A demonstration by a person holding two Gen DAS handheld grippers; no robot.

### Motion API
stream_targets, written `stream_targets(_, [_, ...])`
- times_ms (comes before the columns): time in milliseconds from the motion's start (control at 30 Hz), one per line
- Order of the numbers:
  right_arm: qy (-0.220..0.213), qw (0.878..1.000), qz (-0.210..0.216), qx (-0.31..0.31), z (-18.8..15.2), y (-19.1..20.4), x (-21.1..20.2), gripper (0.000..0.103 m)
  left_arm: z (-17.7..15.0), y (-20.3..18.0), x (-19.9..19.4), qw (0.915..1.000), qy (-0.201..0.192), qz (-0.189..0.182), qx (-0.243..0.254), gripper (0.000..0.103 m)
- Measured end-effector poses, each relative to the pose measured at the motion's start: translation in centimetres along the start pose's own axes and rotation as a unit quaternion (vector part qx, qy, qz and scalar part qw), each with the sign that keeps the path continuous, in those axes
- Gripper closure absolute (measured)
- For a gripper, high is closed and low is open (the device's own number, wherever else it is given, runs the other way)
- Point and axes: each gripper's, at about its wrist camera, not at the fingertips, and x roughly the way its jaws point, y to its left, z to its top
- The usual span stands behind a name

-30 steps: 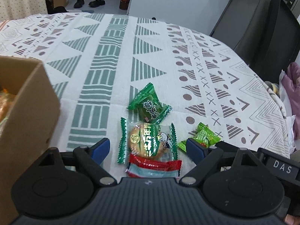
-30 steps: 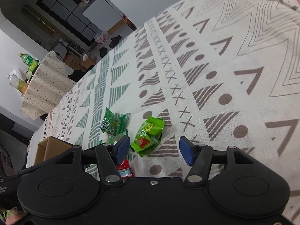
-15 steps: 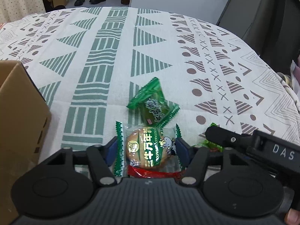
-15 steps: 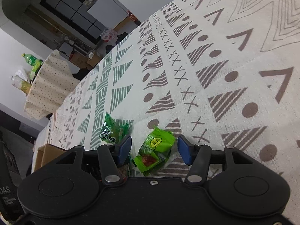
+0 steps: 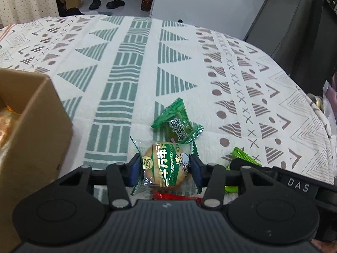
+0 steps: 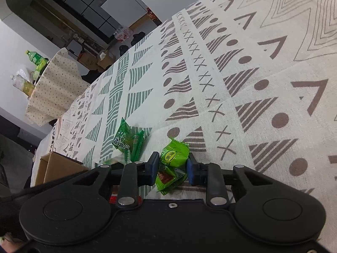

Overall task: Organize snacks
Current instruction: 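Grasp the round bun pack with the left tool while the right tool grasps the green candy, then carry both snacks over the cardboard box and open both tools to drop them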

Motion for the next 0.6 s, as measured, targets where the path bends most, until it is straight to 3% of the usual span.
stream_targets(600, [-0.065, 0.997, 0.031, -0.031, -0.1, 4.2, -4.7, 0.077, 0.0, 1.0, -8.1, 0.9982, -0.058, 0.017, 0.0, 0.055])
